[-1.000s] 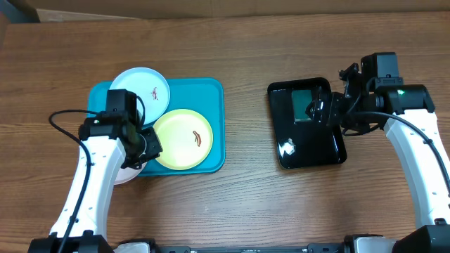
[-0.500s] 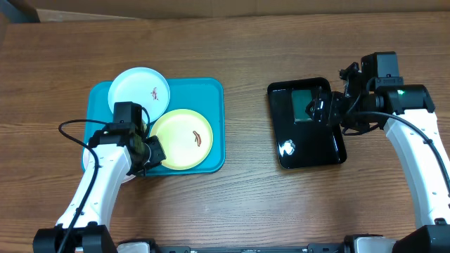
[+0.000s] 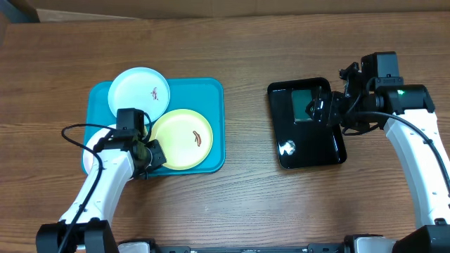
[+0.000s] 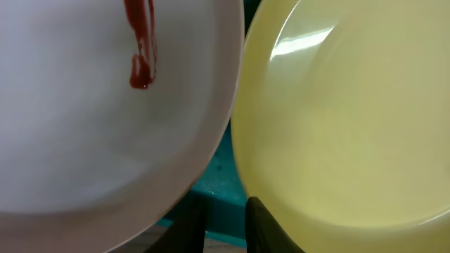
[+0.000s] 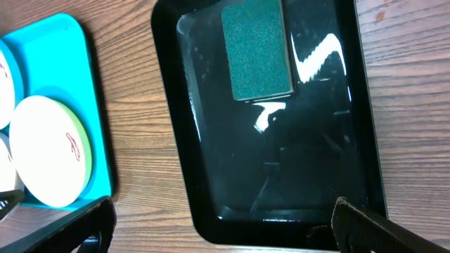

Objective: Clean dirty plates on tray and stack at the side

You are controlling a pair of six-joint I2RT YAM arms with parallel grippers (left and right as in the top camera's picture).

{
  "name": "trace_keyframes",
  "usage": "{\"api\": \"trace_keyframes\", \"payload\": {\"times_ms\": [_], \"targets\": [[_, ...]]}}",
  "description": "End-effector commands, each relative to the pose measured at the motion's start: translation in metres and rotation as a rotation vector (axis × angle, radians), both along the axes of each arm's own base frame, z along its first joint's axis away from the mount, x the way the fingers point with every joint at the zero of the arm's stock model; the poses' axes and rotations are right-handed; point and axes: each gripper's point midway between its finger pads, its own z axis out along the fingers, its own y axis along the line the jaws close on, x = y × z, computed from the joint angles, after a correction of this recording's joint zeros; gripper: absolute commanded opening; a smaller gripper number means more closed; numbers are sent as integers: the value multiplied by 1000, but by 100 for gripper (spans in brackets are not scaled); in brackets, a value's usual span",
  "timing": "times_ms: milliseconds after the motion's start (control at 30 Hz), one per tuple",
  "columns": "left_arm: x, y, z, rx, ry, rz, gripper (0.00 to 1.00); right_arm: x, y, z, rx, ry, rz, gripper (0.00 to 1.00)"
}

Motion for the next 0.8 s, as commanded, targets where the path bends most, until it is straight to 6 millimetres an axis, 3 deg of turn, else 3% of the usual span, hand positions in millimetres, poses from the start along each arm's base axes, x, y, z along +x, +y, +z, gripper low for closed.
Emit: {"api": "trace_keyframes", "payload": {"times_ms": [0, 300, 567, 767], "targets": [[-1, 0, -5, 12, 4, 11, 22, 8, -1, 7, -9, -39, -2, 100], [3, 0, -4, 13, -12, 10, 24, 10, -1, 9, -12, -53, 4, 100], [8, -7, -3, 9, -35, 7, 27, 15, -20, 4, -116, -64, -37, 100], [11, -13, -2, 6, -45, 14, 32, 23, -20, 8, -117, -103, -40, 100]]}}
